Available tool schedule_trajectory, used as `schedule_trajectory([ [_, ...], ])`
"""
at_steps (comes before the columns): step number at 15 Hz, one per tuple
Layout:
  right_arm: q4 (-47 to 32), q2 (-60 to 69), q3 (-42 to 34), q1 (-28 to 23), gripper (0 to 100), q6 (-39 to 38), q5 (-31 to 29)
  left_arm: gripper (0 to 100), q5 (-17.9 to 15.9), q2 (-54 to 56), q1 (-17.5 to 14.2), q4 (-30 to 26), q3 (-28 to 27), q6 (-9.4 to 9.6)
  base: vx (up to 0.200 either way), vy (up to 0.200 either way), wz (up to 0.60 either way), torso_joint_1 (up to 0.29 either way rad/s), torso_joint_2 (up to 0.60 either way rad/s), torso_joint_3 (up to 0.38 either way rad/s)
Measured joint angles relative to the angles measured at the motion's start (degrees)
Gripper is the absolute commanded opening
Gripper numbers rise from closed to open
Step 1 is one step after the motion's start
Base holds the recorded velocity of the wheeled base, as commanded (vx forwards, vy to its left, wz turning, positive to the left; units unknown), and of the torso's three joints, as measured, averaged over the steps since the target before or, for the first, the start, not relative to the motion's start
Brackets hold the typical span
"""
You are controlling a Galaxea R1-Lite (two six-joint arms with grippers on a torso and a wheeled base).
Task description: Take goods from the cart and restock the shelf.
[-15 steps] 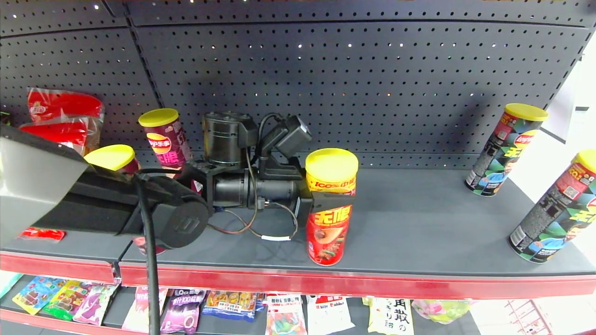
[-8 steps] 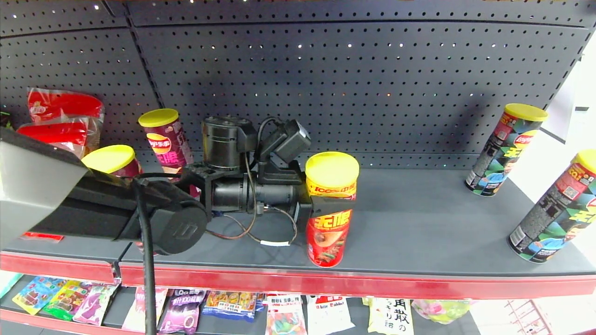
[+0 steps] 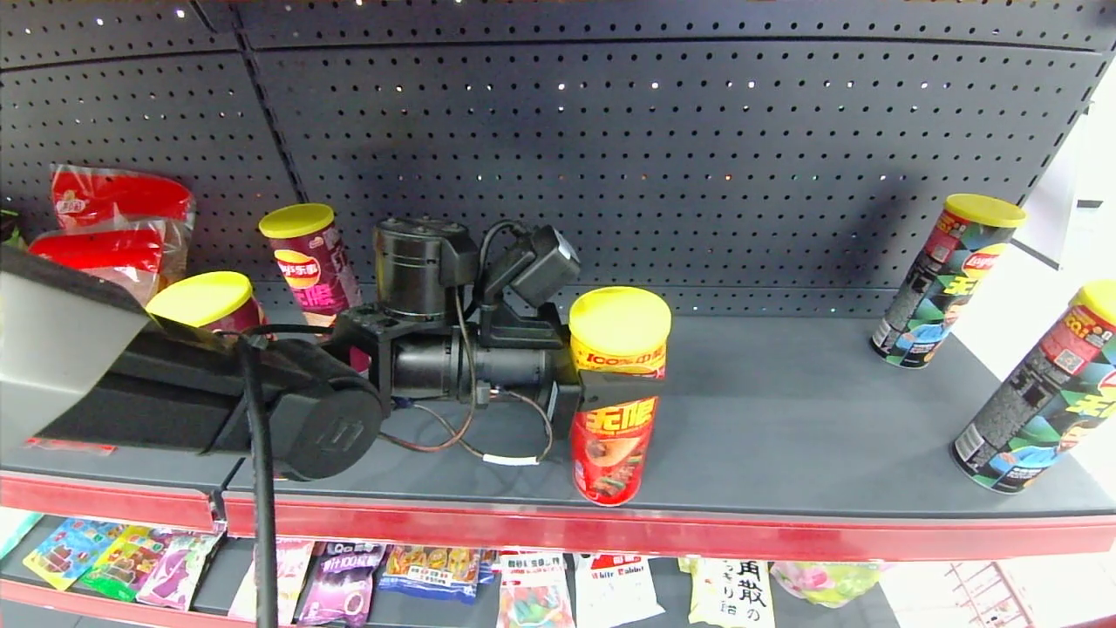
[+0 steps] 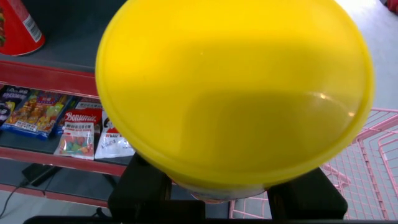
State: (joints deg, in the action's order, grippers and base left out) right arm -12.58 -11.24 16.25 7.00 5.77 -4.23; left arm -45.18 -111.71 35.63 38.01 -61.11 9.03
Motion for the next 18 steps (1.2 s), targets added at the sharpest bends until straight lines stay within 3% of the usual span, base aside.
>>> schedule_trajectory([
  [9,0.0,0.0,0.1,-0.1,0,0.1,0.0,0,0.1,0.6,0.0,0.3,1.0,-0.01,0.000,0.000,0.00,0.000,0.00,0.000],
  [10,0.0,0.0,0.1,-0.1,0,0.1,0.0,100,0.1,0.6,0.0,0.3,1.2,0.07,0.000,0.000,0.00,0.000,0.00,0.000],
  [15,0.0,0.0,0.0,-0.1,0,0.1,0.0,100,0.2,1.0,-0.1,0.1,2.4,0.00,0.000,0.000,0.00,0.000,0.00,0.000],
  [18,0.0,0.0,0.0,-0.1,0,0.1,0.0,100,0.6,2.9,-0.3,0.3,7.0,0.18,0.000,0.000,0.00,0.000,0.00,0.000],
])
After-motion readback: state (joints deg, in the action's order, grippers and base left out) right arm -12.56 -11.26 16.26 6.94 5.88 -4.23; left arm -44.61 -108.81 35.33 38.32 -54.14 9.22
